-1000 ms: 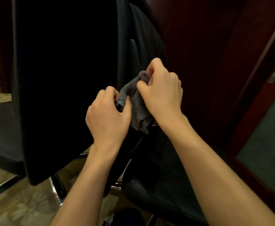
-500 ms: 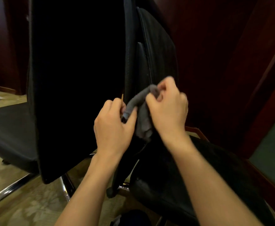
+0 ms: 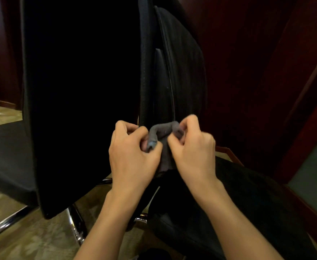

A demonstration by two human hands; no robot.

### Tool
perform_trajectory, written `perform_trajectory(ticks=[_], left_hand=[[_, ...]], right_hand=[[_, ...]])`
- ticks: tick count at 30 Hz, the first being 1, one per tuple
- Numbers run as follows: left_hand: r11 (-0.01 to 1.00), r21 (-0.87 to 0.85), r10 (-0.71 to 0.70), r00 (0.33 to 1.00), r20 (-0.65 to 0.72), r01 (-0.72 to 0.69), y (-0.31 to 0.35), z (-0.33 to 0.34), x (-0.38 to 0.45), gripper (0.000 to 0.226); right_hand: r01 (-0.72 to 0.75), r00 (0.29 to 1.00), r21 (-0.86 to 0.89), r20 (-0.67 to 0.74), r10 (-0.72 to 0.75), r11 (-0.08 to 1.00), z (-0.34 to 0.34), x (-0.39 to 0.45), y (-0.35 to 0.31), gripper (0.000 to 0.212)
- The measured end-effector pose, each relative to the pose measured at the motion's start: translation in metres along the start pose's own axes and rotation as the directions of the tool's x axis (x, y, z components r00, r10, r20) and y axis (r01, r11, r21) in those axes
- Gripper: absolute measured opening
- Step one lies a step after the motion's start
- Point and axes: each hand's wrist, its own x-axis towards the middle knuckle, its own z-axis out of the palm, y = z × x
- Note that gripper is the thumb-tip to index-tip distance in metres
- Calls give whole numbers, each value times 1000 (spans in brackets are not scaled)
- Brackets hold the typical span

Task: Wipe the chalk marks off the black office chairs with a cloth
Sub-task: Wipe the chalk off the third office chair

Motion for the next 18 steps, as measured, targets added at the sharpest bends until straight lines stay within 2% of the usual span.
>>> perform_trajectory(ticks=[3,6,10,14,16,18], left_hand=[[990,131,-42,998,-56,49,8,-2,21,28],[950,283,-115,991,-61,128,25,-2,37,36],[927,346,-140,989,-38,145,37,1,44,32],[944,312,-110,994,-10,108,21,2,33,23],[976,207,-70,997,14,66,8,1,23,32],[998,62,-36,998,52,33,0,-2,11,51]], right_hand=[[38,999,-84,17,-36,996,-10,40,-13,18],[78,997,-191,8,-78,979,-18,84,-28,26],[70,998,-155,16,-68,985,-17,100,-31,21],[-35,999,0,4,35,999,-9,62,-11,18],[-97,995,47,32,96,994,-1,32,-3,19],[-162,985,80,68,157,984,8,-1,2,18]])
